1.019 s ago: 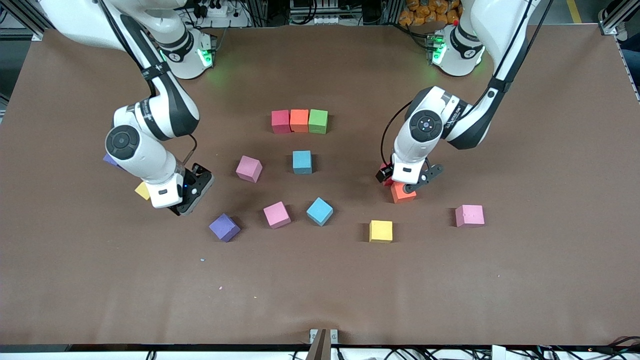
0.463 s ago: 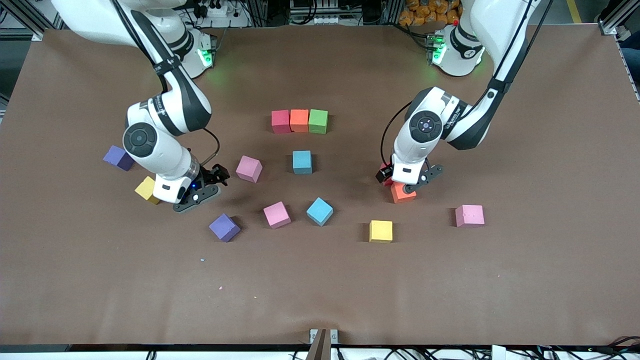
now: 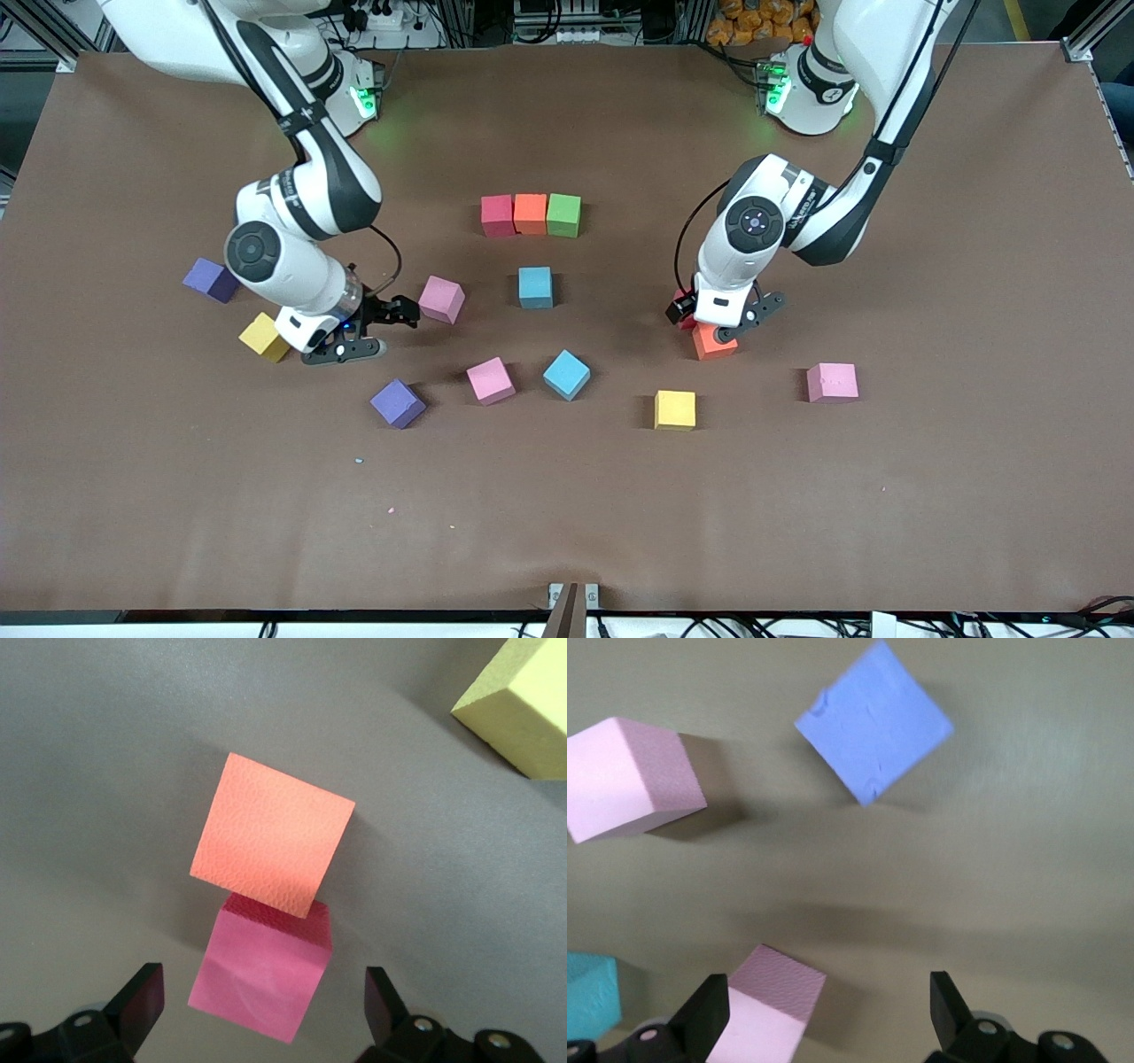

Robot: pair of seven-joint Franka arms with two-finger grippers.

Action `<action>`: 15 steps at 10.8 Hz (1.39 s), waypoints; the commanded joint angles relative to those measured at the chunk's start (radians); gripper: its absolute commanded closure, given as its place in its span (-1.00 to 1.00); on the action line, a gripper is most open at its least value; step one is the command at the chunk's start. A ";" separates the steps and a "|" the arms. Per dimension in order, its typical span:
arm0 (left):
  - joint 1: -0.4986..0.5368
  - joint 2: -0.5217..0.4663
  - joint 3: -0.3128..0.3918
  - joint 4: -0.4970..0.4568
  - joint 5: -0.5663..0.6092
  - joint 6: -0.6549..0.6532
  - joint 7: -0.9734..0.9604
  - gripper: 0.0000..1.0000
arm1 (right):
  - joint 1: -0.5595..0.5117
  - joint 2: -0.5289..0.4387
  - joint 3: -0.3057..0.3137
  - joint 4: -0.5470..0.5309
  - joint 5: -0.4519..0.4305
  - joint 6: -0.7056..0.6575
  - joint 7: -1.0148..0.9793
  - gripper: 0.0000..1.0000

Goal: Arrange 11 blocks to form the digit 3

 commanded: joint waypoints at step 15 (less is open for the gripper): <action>0.002 0.006 -0.003 0.009 0.034 0.001 -0.006 -1.00 | 0.114 0.079 -0.002 -0.103 0.015 0.177 0.333 -1.00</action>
